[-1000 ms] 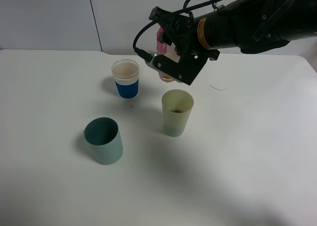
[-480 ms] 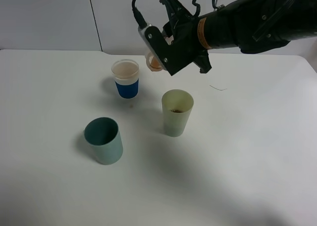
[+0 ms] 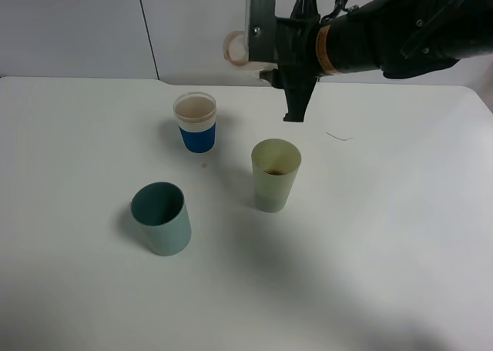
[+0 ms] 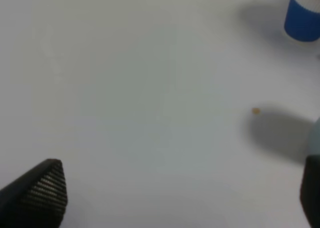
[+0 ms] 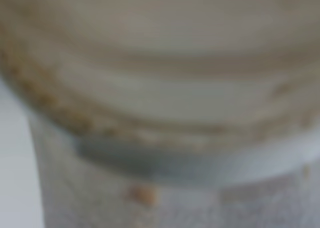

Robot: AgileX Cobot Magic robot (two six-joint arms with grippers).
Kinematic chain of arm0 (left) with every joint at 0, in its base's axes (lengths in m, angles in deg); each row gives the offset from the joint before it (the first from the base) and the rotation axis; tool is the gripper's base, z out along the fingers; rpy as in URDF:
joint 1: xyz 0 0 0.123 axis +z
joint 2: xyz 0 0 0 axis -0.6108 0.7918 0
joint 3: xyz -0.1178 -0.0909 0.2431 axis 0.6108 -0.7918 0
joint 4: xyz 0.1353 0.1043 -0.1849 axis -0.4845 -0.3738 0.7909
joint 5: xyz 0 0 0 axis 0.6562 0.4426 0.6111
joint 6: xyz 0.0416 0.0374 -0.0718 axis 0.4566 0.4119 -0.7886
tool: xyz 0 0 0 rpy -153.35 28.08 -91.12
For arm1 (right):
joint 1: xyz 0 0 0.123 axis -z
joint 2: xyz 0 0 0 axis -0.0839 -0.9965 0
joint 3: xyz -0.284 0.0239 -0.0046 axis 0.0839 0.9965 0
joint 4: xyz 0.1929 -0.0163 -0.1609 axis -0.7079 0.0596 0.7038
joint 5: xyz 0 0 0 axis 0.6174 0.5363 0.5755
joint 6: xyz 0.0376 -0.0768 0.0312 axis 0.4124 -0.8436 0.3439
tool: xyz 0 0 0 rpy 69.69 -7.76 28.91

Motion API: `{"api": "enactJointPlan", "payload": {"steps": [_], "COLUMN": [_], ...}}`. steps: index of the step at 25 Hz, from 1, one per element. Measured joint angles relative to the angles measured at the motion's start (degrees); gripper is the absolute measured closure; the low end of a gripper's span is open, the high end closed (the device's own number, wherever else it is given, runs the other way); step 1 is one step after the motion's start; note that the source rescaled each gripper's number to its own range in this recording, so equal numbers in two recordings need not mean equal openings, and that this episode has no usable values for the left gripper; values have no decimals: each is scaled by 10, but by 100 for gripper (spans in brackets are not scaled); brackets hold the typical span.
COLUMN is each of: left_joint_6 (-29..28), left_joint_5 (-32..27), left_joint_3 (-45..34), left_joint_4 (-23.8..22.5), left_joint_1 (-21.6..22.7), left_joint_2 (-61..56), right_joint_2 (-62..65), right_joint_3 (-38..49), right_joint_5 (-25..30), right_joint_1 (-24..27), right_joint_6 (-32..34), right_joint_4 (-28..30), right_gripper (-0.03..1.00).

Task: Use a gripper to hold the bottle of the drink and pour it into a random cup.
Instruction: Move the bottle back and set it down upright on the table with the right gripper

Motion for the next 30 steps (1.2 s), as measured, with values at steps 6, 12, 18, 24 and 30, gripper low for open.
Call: {"api": "enactJointPlan", "payload": {"steps": [6,12,18,24,30], "left_joint_6": [0,0,0,0,0], "left_joint_5": [0,0,0,0,0], "left_joint_3": [0,0,0,0,0], "left_joint_4": [3,0,0,0,0], "left_joint_1": [0,0,0,0,0], "left_joint_2": [0,0,0,0,0], "right_joint_2": [0,0,0,2,3], "right_joint_3": [0,0,0,29,95], "right_joint_5": [-12,-18,-20,-72,-169], "right_joint_1": [40,75,101,125,166], "right_joint_6": [126,147,94,-81,-163], "right_joint_4": [-51,-166,-328,-550,-673], "right_gripper": [97,97,97,97,97]}}
